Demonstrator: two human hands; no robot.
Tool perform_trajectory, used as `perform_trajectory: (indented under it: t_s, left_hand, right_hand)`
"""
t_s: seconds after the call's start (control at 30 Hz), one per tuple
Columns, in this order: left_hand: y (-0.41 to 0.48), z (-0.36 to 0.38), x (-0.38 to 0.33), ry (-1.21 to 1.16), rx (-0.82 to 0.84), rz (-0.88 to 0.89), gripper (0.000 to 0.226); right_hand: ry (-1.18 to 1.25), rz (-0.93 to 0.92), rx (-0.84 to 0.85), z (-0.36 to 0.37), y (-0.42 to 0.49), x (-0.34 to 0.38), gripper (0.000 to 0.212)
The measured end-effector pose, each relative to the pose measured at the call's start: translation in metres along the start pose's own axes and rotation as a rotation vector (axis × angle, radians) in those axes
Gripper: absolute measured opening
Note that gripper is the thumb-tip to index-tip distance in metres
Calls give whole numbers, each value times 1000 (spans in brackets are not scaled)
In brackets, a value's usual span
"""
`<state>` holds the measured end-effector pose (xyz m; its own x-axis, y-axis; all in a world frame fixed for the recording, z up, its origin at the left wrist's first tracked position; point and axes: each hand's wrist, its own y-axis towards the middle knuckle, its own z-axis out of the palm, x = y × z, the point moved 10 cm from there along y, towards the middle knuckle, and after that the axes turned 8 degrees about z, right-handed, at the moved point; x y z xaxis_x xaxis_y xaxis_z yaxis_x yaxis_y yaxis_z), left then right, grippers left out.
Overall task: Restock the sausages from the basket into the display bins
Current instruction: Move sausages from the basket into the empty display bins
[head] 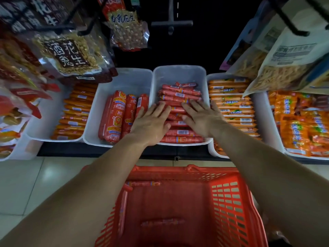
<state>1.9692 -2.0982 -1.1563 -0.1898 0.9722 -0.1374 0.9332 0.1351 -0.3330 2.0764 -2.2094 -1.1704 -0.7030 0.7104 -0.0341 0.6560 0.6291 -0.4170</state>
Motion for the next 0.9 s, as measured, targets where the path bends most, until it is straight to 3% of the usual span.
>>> perform_trajectory:
  t_s: [0.17,0.3,0.37,0.5,0.6,0.8,0.9]
  left_hand:
    - [28,5,6,108,30,-45,60]
    - [20,-14,7,-104,-203,-22,57]
    - [2,-22,14,-173,-308,-47,58]
    - [-43,-26,15,-241,-314,-67,56]
    - [-86,-34,11,-333,-384,-97,51]
    - [-181,-21,-6,-415,-497,-152,27]
    - [-225,14,-12,-438,-417,-196,22]
  right_hand:
    - [34,-12,-296,-48,-16,12,62]
    - [-28,-25,-41,8,-36,13,76]
    - [-13,28,-27,11,-25,5,76]
    - [-62,156,8,-2,-2,1,72]
    - [91,148,-123,-22,-28,15,68]
    - [337,-47,-395,-37,-157,62,41]
    - [406,-104,-452,-15,-207,80,29]
